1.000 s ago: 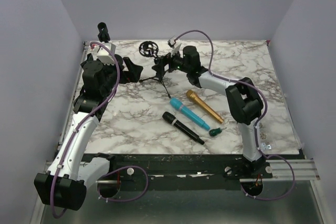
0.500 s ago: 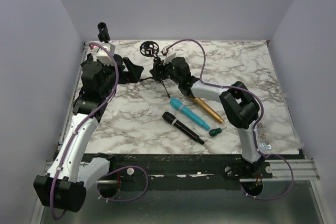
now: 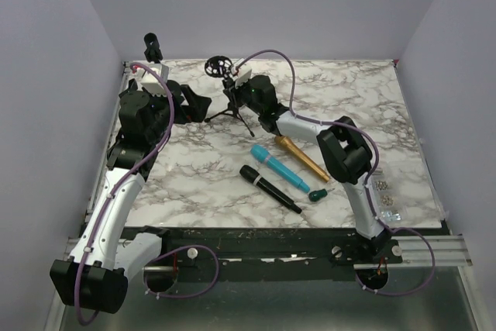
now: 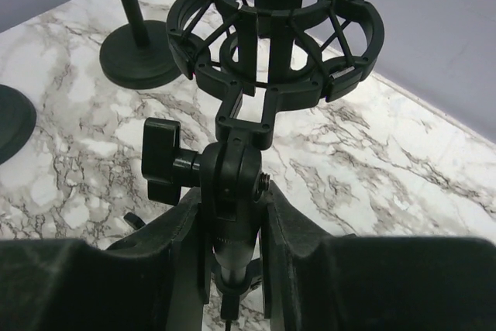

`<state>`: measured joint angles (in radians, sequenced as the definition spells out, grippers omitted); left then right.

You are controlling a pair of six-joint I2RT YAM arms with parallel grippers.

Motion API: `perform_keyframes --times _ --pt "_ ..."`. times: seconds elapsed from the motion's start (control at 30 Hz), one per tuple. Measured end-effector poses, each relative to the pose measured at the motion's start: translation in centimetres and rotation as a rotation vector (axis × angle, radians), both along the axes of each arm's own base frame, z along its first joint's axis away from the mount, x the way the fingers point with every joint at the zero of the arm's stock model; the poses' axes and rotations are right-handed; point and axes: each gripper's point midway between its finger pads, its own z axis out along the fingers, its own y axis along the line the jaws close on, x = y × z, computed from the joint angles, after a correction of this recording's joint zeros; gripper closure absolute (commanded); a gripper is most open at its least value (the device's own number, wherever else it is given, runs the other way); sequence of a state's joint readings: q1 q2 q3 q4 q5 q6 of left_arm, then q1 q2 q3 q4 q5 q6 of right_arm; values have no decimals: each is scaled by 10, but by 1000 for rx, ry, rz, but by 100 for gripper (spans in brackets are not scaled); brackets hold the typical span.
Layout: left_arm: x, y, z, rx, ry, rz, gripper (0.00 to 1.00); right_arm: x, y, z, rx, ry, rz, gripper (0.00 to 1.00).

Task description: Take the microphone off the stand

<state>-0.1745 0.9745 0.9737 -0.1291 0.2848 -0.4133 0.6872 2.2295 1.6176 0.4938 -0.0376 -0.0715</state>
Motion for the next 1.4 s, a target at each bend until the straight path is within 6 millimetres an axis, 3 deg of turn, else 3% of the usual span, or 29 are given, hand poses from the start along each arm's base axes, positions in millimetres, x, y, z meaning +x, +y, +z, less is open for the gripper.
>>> perform_keyframes --times 0.13,0.43,0.63,0.77,0.8,0.9,1.0,1.2,1.3,1.4 --pt "0 1 0 -4 2 0 3 12 4 0 -4 -31 3 99" --pt "1 3 0 -3 0 9 3 61 44 6 46 -117 7 100" --pt "0 7 3 4 -13 21 3 88 57 7 89 -199 -28 97" --pt "1 8 3 4 -13 27 3 96 61 8 115 -239 -40 76" --pt "1 8 3 4 -13 28 3 96 61 8 119 -243 -41 66" --pt "3 11 2 4 -7 35 3 96 61 9 119 -251 -41 23" --pt "6 13 -2 0 6 42 3 95 59 2 98 -250 -41 1" --pt "8 17 -3 -8 15 50 3 82 40 -31 10 -149 -76 0" --pt "8 17 -3 -13 17 47 3 68 27 -25 -10 -92 -85 0" --pt "8 16 -3 -18 16 43 3 45 11 4 11 -59 -87 0"
